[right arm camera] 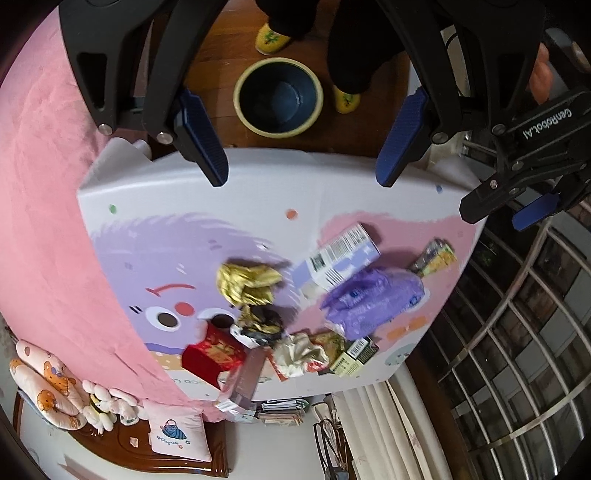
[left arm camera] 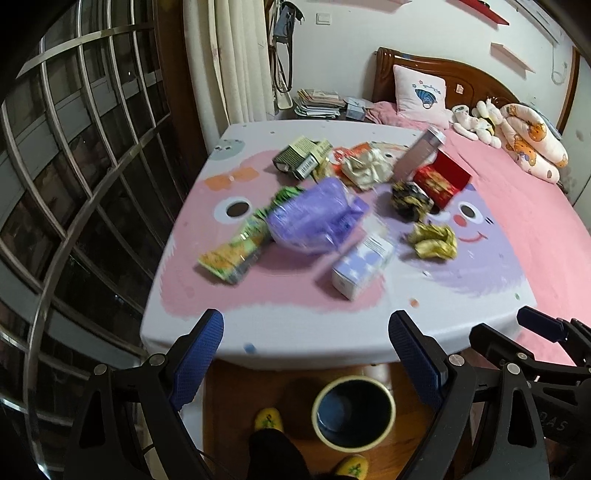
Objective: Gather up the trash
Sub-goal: 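Grasp the green cracker wrapper with left tool while right tool grasps the white carton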
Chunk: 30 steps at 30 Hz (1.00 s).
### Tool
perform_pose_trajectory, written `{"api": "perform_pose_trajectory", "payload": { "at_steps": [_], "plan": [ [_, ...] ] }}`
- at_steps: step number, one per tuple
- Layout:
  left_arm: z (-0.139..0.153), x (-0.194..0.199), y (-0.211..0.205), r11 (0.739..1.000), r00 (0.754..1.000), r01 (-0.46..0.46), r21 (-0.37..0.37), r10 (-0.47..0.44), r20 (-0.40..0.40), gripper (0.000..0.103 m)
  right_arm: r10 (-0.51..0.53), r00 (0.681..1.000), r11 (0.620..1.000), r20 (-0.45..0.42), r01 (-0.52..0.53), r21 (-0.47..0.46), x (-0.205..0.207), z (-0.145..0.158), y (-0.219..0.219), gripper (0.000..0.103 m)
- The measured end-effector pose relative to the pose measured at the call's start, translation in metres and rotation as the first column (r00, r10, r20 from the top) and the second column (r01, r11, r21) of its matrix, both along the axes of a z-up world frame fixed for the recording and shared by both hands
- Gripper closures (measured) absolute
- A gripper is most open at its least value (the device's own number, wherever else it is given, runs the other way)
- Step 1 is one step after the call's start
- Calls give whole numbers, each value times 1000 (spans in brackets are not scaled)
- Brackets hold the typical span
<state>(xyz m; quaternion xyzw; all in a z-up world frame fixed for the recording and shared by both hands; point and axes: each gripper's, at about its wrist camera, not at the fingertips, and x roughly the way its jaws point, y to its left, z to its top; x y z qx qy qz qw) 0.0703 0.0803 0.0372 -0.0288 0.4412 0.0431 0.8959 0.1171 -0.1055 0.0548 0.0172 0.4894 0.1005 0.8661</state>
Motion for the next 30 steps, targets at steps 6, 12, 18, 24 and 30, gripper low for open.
{"api": "perform_pose_trajectory", "payload": {
  "at_steps": [6, 12, 18, 24, 30],
  "plan": [
    [3, 51, 62, 1000, 1000, -18, -8, 17, -24, 10, -53, 997, 998, -54, 55, 27, 45, -12, 31, 25],
    [-24, 100, 121, 1000, 994, 14, -3, -14, -113, 10, -138, 971, 987, -194, 150, 51, 91, -54, 52, 36],
    [-74, 145, 152, 997, 968, 67, -41, -75, -237, 10, -230, 936, 966, -265, 252, 50, 128, -90, 67, 37],
    [-114, 182, 148, 985, 927, 160, -68, -173, -333, 10, -287, 905, 950, -313, 311, 29, 149, -118, 75, 39],
    [-144, 203, 134, 969, 882, 235, -78, -246, -403, 19, -326, 877, 935, -354, 353, 15, 153, -134, 78, 55]
  ]
}}
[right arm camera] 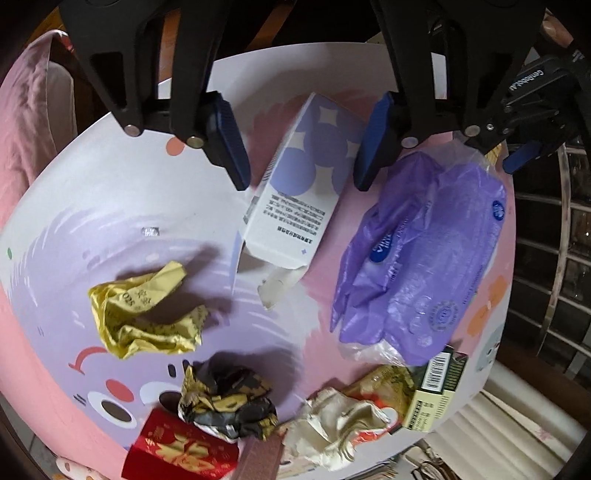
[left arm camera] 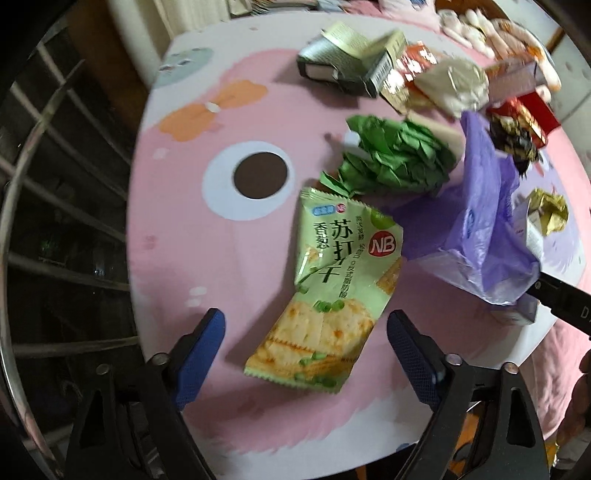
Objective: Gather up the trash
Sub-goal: 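Grasp the green cracker wrapper with left tool while right tool grasps the white carton, then carry wrapper and carton over the bin and open both tools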
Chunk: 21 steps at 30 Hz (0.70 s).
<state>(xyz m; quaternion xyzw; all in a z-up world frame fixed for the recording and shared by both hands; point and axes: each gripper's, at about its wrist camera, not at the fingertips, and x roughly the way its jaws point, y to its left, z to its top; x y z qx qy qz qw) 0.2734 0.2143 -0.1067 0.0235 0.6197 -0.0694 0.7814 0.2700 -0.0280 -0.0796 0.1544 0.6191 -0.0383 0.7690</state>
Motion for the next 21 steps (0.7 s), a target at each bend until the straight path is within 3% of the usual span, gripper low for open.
{"api": "perform_pose_trajectory", "payload": {
  "at_steps": [7, 9, 17, 21],
  "plan": [
    [-16, 13, -11, 998, 998, 60, 22, -60, -19, 30, -23, 1000, 1000, 3, 23, -12, 0, 0, 2, 62],
    [-16, 15, -15, 996, 997, 83, 41, -82, -9, 47, -25, 1000, 1000, 6, 25, -6, -2, 1, 0, 64],
    [-5, 12, -17, 996, 996, 88, 0, -88, 5, 86, -5, 1000, 1000, 9, 5, 25, -10, 11, -6, 72],
    [4, 5, -14, 998, 998, 60, 1, -60, 20, 88, 23, 999, 999, 23, -23, 33, -17, 23, -12, 72]
  ]
}}
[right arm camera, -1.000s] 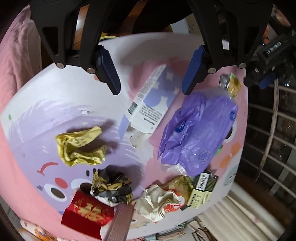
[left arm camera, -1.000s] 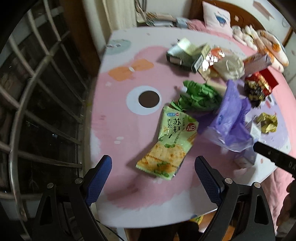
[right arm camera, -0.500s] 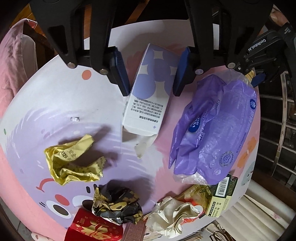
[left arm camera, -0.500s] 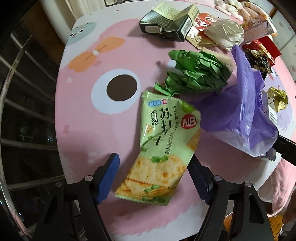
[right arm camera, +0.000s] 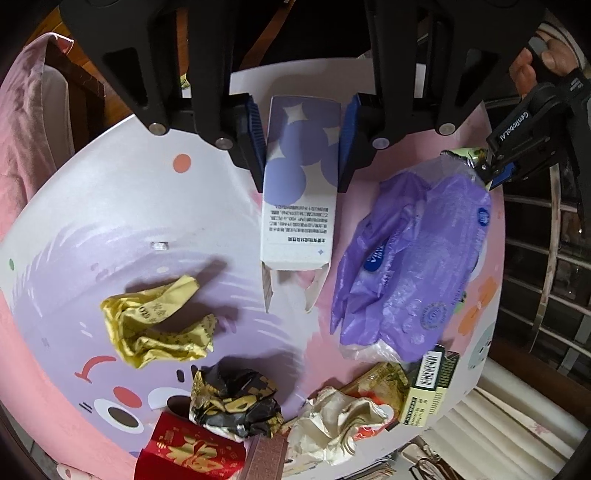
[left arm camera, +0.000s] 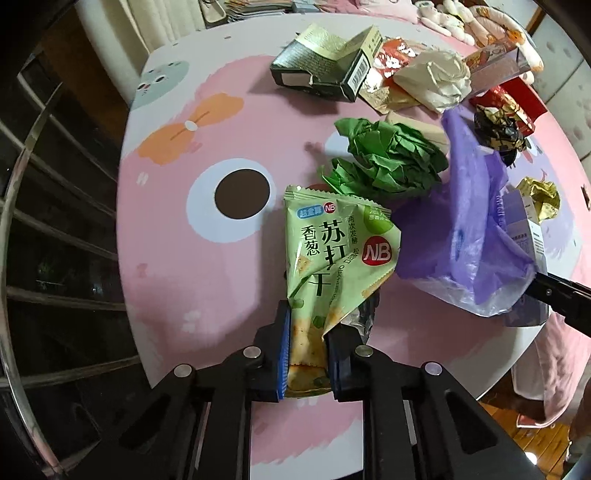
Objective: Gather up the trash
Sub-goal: 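Carry wrapper and carton over the bin and open both tools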
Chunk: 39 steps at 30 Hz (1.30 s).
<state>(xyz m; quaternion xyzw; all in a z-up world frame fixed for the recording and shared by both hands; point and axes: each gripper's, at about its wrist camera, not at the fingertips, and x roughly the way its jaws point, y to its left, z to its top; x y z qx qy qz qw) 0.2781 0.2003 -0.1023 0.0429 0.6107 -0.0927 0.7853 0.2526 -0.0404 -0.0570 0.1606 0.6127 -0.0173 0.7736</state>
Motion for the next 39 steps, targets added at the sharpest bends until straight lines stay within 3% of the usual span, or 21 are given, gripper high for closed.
{"api": "perform_pose_trajectory", "payload": {
  "at_steps": [6, 13, 18, 25, 31, 35, 39],
  "plan": [
    [39, -44, 8, 997, 993, -70, 15, 68, 92, 89, 41, 999, 999, 29, -41, -2, -14, 25, -13, 72],
    [85, -100, -7, 986, 970, -164, 32, 155, 185, 89, 142, 979, 988, 144, -149, 41, -43, 59, -35, 72],
    [114, -158, -40, 969, 942, -245, 1, 238, 238, 89, 258, 945, 961, 199, -272, 45, -74, 76, -61, 72],
    [117, -236, -118, 960, 929, -278, -42, 279, 244, 89, 388, 890, 916, 239, -401, 8, -133, 82, -109, 72],
    [93, -286, -176, 974, 958, -224, -41, 228, 171, 89, 406, 895, 905, 186, -422, 53, -179, 52, -132, 72],
    [68, -303, -198, 982, 975, -185, -31, 187, 122, 89, 409, 904, 904, 123, -420, 83, -201, 12, -134, 72],
    [25, -317, -214, 987, 986, -158, -39, 159, 42, 89, 374, 927, 921, 23, -374, 108, -221, -49, -139, 72]
  ]
}}
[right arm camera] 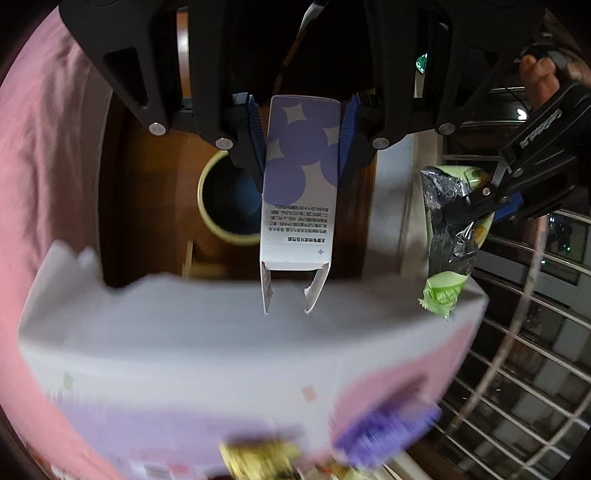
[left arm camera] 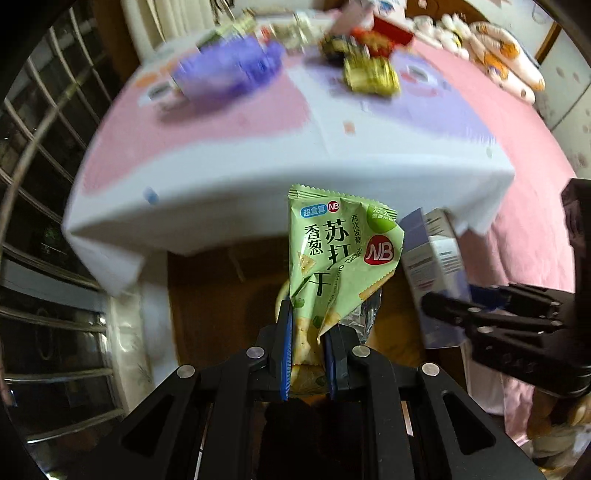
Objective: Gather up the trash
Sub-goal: 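Carry wrapper and carton over the bin and open both tools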
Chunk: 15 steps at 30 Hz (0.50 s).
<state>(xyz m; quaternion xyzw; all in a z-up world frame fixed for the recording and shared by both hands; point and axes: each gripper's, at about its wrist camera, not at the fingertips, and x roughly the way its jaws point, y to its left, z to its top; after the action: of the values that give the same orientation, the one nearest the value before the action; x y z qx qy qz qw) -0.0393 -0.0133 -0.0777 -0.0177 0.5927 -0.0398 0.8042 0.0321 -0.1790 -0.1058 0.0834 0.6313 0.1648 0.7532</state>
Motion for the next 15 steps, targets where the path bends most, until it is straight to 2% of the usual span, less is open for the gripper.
{"api": "perform_pose_trajectory", "payload": {
  "at_steps": [4, 8, 11, 15],
  "plan": [
    [-59, -4, -10, 999, 997, 32, -27, -34, -66, 89, -55, 995, 998, -83, 54, -23, -13, -65, -5, 71],
    [-134, -3, -22, 998, 991, 57, -28, -60, -116, 89, -112, 983, 993, -148, 104, -59, -17, -146, -9, 71],
    [-189, 5, -31, 997, 988, 71, -26, -74, -133, 89, -132, 978, 988, -159, 118, -95, -15, -212, -11, 71],
    [-253, 14, -47, 995, 984, 97, -5, -97, -146, 88, -158, 973, 982, -167, 138, -125, -9, -282, -19, 70]
  ]
}}
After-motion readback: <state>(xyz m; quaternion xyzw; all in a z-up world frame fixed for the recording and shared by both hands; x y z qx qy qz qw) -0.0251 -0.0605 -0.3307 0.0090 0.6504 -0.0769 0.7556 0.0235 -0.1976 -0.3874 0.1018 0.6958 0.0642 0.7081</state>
